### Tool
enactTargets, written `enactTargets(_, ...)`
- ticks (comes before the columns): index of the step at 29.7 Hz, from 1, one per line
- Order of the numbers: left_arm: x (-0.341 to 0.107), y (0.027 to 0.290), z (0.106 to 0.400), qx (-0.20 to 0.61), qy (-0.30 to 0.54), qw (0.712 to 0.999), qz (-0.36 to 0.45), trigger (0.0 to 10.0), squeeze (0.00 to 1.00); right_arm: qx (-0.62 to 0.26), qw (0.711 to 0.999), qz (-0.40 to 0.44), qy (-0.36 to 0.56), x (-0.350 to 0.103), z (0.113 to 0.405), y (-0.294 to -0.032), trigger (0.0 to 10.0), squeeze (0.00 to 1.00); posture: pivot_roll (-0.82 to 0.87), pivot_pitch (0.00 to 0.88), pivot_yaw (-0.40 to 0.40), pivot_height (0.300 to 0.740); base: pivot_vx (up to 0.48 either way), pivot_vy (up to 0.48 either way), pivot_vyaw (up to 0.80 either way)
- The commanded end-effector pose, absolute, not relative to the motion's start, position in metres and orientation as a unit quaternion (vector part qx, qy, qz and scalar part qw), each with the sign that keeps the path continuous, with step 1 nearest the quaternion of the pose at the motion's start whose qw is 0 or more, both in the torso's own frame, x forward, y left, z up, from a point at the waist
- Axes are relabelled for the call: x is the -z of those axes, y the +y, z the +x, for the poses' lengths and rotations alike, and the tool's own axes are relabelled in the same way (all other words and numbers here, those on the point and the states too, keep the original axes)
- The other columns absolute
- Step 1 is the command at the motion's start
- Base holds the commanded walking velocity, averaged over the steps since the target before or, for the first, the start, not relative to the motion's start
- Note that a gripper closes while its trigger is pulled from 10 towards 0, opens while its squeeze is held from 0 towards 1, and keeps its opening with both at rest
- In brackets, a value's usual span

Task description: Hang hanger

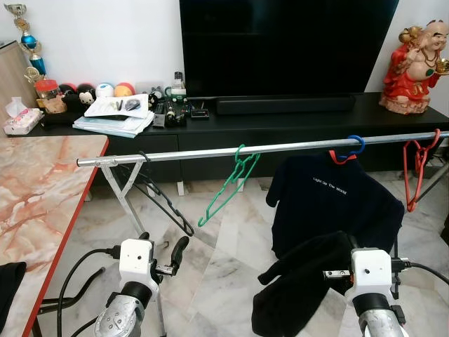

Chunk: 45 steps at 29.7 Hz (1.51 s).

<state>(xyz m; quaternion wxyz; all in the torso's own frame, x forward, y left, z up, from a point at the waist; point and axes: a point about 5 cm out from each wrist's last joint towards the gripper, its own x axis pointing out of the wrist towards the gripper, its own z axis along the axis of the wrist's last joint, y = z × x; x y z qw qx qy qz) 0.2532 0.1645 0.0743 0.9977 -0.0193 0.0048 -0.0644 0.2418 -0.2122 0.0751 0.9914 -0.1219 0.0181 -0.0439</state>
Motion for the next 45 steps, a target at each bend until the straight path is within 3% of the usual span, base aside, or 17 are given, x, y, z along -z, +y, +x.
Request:
enactTargets(1, -0.0751, 0.1664, 0.2533, 0.065, 0.003, 0.998, -0.014, 10.0, 0.0, 0.059, 0.992, -0.113, 0.005, -0.0816, 0.2418, -0.2141, 10.0, 0.0, 0.05, 0.0, -0.009, 0.74, 0.0, 0.0, 0.0)
enactTargets(12, -0.0769, 0.1658, 0.2533, 0.078, 0.006, 0.997, -0.01, 10.0, 0.0, 0.092, 0.991, -0.097, 0.022, -0.0764, 0.2372, -0.2168, 10.0, 0.0, 0.05, 0.0, 0.027, 0.74, 0.253, 0.0, 0.0)
enactTargets(17, -0.0774, 0.1651, 0.2539, 0.081, 0.007, 0.997, -0.009, 10.0, 0.0, 0.1, 0.99, -0.093, 0.019, -0.0778, 0.2377, -0.2183, 10.0, 0.0, 0.05, 0.0, 0.029, 0.74, 0.259, 0.0, -0.75)
enactTargets(45, -0.0794, 0.1641, 0.2535, 0.087, 0.007, 0.996, -0.012, 10.0, 0.0, 0.098, 0.991, -0.09, 0.016, -0.078, 0.2407, -0.2105, 10.0, 0.0, 0.06, 0.005, 0.029, 0.74, 0.257, 0.0, 0.0)
